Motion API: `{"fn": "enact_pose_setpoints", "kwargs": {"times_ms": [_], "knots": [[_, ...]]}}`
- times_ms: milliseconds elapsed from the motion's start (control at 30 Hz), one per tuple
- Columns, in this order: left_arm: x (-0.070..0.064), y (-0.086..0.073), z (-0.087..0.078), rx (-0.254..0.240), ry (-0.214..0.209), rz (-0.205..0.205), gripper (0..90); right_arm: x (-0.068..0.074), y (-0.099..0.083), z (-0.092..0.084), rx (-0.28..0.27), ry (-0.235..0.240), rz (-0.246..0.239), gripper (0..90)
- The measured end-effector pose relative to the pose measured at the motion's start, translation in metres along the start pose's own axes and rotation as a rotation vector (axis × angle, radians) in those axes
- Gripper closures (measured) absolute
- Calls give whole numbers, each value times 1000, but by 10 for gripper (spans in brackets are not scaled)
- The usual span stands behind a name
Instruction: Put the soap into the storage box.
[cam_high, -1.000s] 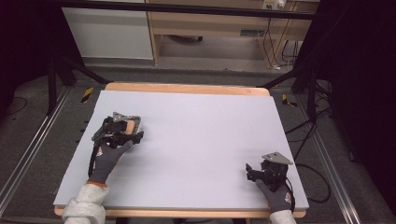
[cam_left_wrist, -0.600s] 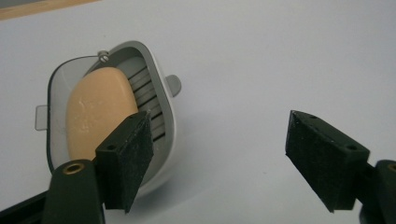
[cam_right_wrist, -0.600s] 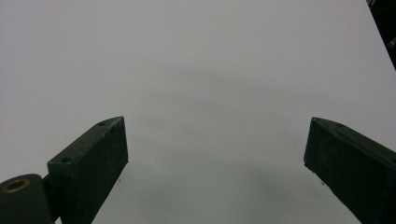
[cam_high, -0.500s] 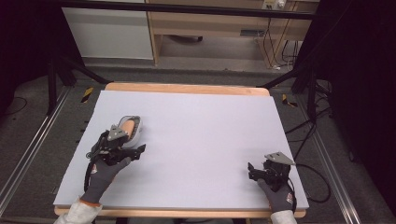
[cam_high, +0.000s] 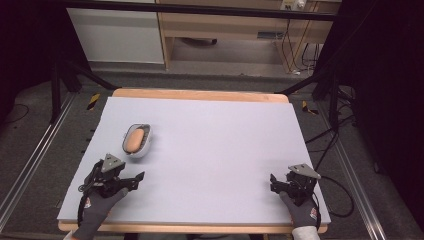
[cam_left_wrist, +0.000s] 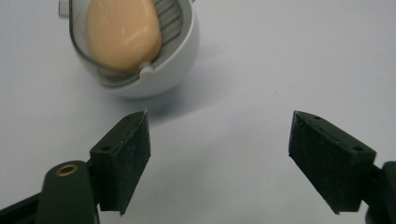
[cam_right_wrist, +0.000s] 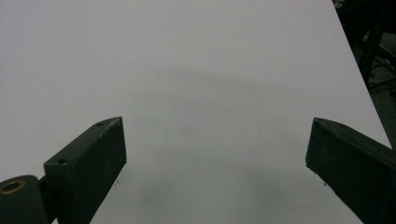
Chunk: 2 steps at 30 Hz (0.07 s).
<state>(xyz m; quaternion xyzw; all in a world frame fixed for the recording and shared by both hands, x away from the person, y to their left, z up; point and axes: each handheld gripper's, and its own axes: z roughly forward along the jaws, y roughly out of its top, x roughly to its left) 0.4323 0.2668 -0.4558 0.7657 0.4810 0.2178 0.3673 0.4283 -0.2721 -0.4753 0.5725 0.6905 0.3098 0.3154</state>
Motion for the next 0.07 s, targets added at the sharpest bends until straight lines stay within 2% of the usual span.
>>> {"fn": "enact_pose_setpoints", "kwargs": {"times_ms": [67], "knots": [[5, -7, 0, 14, 16, -14, 199, 0, 0, 0, 6, -8, 1, 54]]}}
